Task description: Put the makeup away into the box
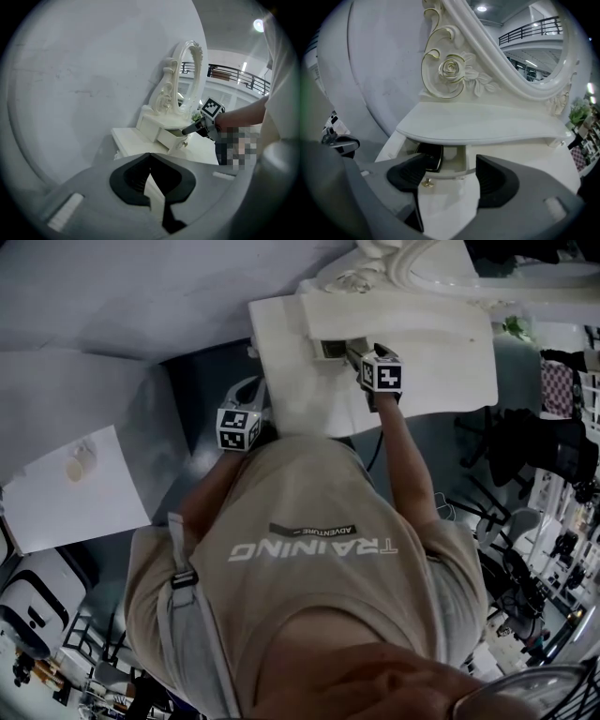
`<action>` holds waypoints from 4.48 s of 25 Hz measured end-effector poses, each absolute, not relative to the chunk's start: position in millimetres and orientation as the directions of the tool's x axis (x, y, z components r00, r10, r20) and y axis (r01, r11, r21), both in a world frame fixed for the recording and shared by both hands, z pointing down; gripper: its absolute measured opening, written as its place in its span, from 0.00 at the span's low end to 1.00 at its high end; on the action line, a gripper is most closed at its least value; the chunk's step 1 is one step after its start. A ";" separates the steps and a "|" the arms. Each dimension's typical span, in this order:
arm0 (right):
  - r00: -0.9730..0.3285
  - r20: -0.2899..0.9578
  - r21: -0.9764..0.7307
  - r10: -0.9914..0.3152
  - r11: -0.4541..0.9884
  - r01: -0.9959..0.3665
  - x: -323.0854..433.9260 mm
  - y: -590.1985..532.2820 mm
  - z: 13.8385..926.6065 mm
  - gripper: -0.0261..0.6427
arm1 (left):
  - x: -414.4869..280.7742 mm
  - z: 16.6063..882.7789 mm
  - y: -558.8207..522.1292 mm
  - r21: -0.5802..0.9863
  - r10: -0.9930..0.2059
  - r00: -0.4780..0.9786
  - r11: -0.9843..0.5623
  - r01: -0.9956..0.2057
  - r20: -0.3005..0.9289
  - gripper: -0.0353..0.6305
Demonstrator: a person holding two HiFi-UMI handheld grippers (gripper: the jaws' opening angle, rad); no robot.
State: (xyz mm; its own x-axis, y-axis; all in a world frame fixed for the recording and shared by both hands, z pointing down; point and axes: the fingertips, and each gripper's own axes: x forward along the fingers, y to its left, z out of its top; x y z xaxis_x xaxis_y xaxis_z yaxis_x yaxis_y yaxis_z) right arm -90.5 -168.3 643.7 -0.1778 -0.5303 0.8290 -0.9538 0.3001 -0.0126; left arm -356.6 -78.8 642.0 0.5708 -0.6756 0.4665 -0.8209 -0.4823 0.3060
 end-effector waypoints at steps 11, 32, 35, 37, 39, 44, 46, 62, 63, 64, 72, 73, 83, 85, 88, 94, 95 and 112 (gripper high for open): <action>-0.190 0.827 -0.026 -0.530 0.302 -0.953 -95.4 -170.2 646.0 0.54 | -360.1 642.7 -78.5 0.315 -0.682 0.565 -0.469 -0.825 0.464 0.06; -0.306 0.795 -0.116 -0.523 0.365 -0.924 -38.3 -111.1 663.3 0.47 | -294.7 621.7 -57.8 0.277 -0.733 0.499 -0.415 -0.867 0.462 0.06; -0.353 0.781 -0.137 -0.515 0.409 -0.902 -19.7 -111.3 670.4 0.33 | -266.9 621.5 -50.8 0.268 -0.736 0.471 -0.387 -0.882 0.487 0.06; -0.412 0.746 -0.168 -0.523 0.451 -0.876 -16.1 -115.1 675.5 0.19 | -252.6 620.1 -50.6 0.233 -0.743 0.443 -0.377 -0.896 0.502 0.06; -0.475 0.704 -0.178 -0.528 0.516 -0.838 -11.6 -117.0 676.9 0.11 | -234.4 617.8 -51.0 0.200 -0.755 0.413 -0.363 -0.910 0.510 0.06; -0.636 0.615 -0.239 -0.467 0.658 -0.714 -9.2 -113.7 678.8 0.05 | -190.9 626.0 -54.9 0.119 -0.745 0.370 -0.370 -0.922 0.555 0.06; -0.664 0.591 -0.251 -0.458 0.678 -0.691 -5.8 -123.1 683.9 0.05 | -183.6 634.4 -63.0 0.125 -0.737 0.357 -0.351 -0.928 0.575 0.06; -0.665 0.589 -0.256 -0.459 0.675 -0.692 -20.8 -143.4 676.9 0.05 | -165.1 662.3 -114.3 0.226 -0.658 0.428 -0.373 -0.900 0.620 0.06; -0.660 0.597 -0.257 -0.456 0.670 -0.696 -22.4 -143.7 678.6 0.05 | -164.0 666.7 -116.1 0.233 -0.643 0.438 -0.382 -0.894 0.628 0.06; -0.656 0.606 -0.254 -0.451 0.671 -0.696 -24.2 -144.0 681.2 0.05 | -163.4 672.5 -118.1 0.240 -0.631 0.445 -0.387 -0.891 0.636 0.06; -0.660 0.627 -0.277 -0.414 0.674 -0.685 -33.6 -161.1 689.4 0.05 | -165.1 684.5 -139.2 0.250 -0.615 0.455 -0.393 -0.885 0.644 0.06; -0.667 0.622 -0.280 -0.410 0.679 -0.678 -36.0 -163.6 687.6 0.05 | -165.9 684.6 -141.1 0.248 -0.616 0.452 -0.391 -0.886 0.644 0.06; -0.686 0.619 -0.289 -0.383 0.701 -0.652 -49.6 -189.1 691.6 0.05 | -173.0 687.4 -170.2 0.225 -0.649 0.421 -0.366 -0.903 0.634 0.06; -0.689 0.619 -0.279 -0.379 0.713 -0.643 -50.3 -196.8 691.8 0.05 | -174.1 686.6 -178.9 0.213 -0.666 0.410 -0.360 -0.908 0.623 0.06; -0.702 0.598 -0.283 -0.386 0.718 -0.636 -52.5 -209.2 686.5 0.05 | -175.8 683.4 -188.5 0.193 -0.683 0.393 -0.353 -0.915 0.615 0.06; -0.716 0.582 -0.301 -0.386 0.716 -0.630 -49.3 -222.3 687.2 0.05 | -174.6 684.1 -193.9 0.185 -0.698 0.356 -0.311 -0.932 0.621 0.06; -0.719 0.578 -0.299 -0.385 0.720 -0.626 -49.5 -224.1 686.8 0.05 | -173.9 683.6 -195.3 0.190 -0.702 0.351 -0.300 -0.935 0.619 0.06; -0.750 0.547 -0.237 -0.371 0.791 -0.565 -37.6 -149.3 684.4 0.05 | -159.8 674.0 -147.6 0.244 -0.716 0.357 -0.262 -0.934 0.599 0.06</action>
State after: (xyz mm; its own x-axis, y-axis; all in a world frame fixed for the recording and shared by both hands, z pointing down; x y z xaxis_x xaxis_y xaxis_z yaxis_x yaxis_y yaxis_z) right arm -37.6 -149.3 684.4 -0.7499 -0.3714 0.5475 -0.5645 0.7907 -0.2368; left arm -159.8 -147.6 674.0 0.3574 -0.7164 0.5992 -0.9338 -0.2620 0.2437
